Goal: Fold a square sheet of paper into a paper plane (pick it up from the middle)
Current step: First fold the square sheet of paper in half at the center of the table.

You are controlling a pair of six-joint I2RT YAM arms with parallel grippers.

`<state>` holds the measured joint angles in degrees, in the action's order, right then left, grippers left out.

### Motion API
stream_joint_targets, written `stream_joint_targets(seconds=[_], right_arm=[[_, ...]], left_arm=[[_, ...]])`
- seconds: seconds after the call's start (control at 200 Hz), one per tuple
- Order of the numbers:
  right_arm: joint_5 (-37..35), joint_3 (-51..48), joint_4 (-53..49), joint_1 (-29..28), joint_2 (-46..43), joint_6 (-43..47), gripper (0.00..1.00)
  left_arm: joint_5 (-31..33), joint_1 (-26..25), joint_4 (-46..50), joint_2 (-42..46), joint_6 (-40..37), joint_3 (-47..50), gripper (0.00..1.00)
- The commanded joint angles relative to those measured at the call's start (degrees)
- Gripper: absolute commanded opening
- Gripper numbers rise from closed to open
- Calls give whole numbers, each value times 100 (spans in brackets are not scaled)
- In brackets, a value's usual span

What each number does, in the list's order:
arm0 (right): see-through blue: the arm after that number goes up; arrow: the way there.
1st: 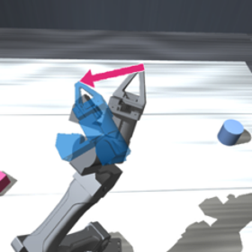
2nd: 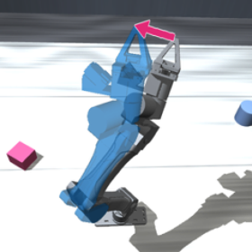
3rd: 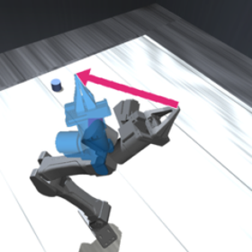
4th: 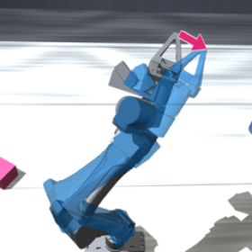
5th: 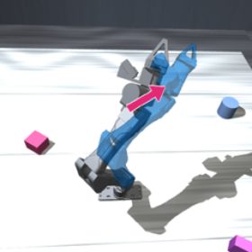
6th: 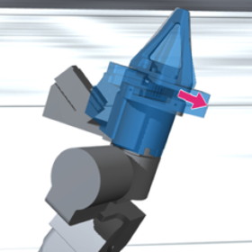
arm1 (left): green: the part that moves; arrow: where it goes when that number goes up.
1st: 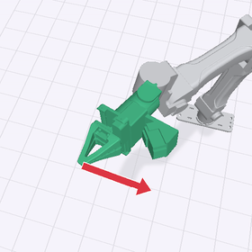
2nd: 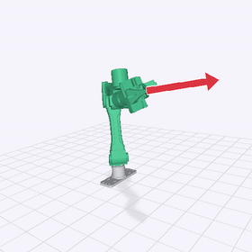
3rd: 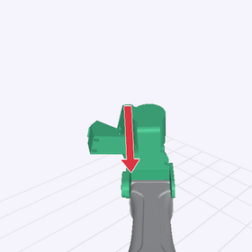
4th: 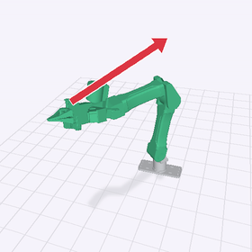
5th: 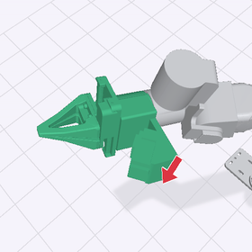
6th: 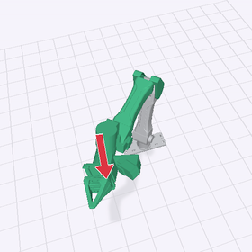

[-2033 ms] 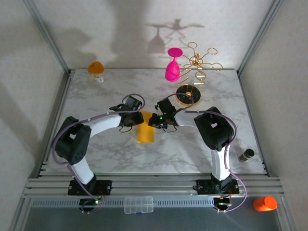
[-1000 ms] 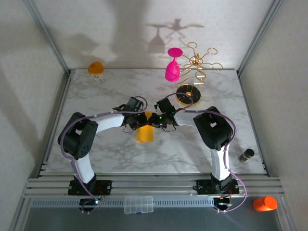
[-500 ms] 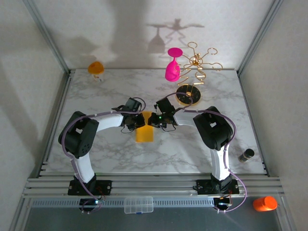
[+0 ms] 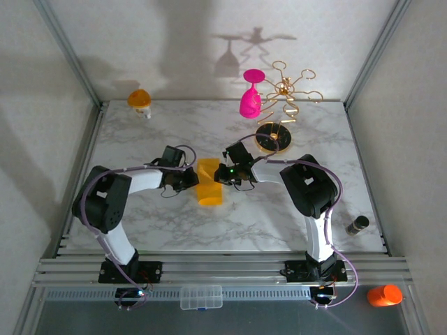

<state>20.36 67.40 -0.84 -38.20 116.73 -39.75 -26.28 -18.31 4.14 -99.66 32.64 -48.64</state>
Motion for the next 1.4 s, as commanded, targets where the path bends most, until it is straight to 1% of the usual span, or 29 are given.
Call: stream_joint_targets(seconds=[0.0, 0.09, 0.185, 0.325, 0.426, 0.571, 0.681, 0.871, 0.946, 0.991, 1.071, 1.212, 1.292, 1.397], right_arm=[[-1078, -421, -1334, 9, 639, 203, 8], [-1102, -373, -1361, 14, 616, 261, 8], [-1100, -352, -1366, 7, 612, 273, 8], [-1060, -385, -1318, 10, 648, 223, 8], [-1035, -440, -1261, 6, 641, 176, 7], [-1019, -464, -1241, 14, 647, 143, 7], [-1037, -497, -1199, 18, 656, 132, 7], [-1090, -475, -1217, 16, 697, 136, 7], [-1099, -481, -1206, 14, 694, 142, 7], [-1102, -466, -1203, 14, 694, 151, 7], [-1101, -464, -1208, 14, 707, 152, 7], [-1095, -482, -1185, 14, 709, 150, 7], [-1081, -495, -1172, 14, 721, 151, 7], [-1073, -509, -1146, 14, 723, 148, 7]], left_arm=[[218, 232, 661, 398, -306, 96, 14], [-118, 193, 522, 693, -51, 22, 15], [-301, -7, 157, 865, 313, 56, 15], [-395, -432, -318, 578, 795, 126, 15], [-342, -534, -440, 294, 890, 181, 14], [-446, -466, -591, 1, 779, 377, 13], [-299, -219, -288, -27, 453, 617, 13], [-10, 187, 508, 476, 8, 821, 14], [-53, 220, 594, 714, 30, 742, 14], [-209, 205, 532, 798, 147, 663, 14], [-415, 11, 244, 896, 490, 553, 14], [-430, -586, -195, 707, 1042, 379, 13], [-398, -786, -288, 492, 1121, 312, 13], [-264, -824, -150, 288, 1071, 358, 12]])
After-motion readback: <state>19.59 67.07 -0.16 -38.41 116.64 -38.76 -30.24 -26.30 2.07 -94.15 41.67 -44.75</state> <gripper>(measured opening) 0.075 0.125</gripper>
